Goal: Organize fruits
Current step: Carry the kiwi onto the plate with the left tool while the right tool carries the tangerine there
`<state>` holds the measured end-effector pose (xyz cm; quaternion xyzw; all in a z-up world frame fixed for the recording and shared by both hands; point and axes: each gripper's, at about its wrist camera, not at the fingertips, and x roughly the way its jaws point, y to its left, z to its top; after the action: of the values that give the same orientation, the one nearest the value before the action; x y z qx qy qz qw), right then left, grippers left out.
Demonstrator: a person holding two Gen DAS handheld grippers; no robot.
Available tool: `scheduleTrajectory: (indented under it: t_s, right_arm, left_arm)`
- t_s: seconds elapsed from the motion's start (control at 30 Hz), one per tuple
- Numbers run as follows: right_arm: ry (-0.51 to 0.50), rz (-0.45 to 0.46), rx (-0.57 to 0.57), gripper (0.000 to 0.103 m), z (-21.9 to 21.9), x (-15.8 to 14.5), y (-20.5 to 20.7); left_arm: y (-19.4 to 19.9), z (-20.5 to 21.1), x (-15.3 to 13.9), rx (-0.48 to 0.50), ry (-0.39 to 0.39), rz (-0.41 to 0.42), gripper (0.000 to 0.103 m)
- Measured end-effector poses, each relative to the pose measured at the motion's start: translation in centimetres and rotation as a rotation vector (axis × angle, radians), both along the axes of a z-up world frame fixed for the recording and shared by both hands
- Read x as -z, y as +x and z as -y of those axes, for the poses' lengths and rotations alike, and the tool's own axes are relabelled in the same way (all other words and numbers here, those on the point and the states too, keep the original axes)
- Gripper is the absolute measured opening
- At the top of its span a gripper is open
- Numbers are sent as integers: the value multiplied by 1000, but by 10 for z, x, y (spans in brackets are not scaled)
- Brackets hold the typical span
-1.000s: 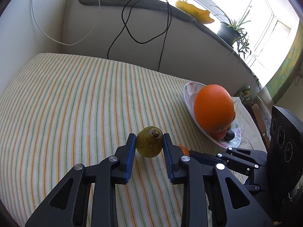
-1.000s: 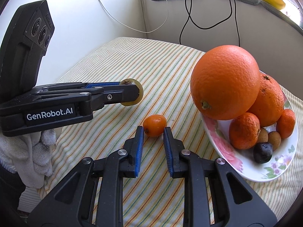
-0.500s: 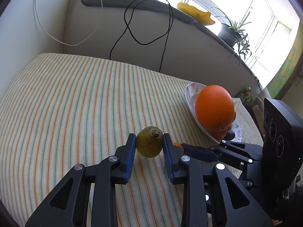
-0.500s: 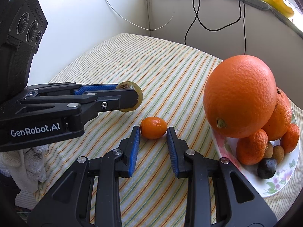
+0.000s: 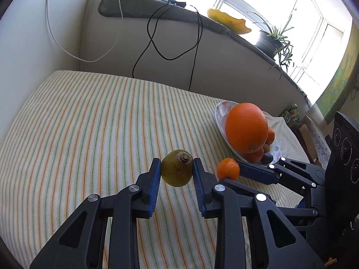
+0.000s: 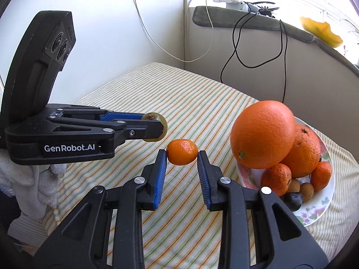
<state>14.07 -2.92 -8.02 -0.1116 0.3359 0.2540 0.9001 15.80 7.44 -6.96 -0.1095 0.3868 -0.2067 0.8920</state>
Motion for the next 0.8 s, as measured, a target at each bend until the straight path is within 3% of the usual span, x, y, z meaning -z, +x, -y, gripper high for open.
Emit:
scheduleTrajectory:
  t_s: [0.8]
  right_arm:
    - [64, 55, 118, 29, 94, -34, -21]
  left_arm:
    - [-32, 79, -43, 108, 48, 107, 27]
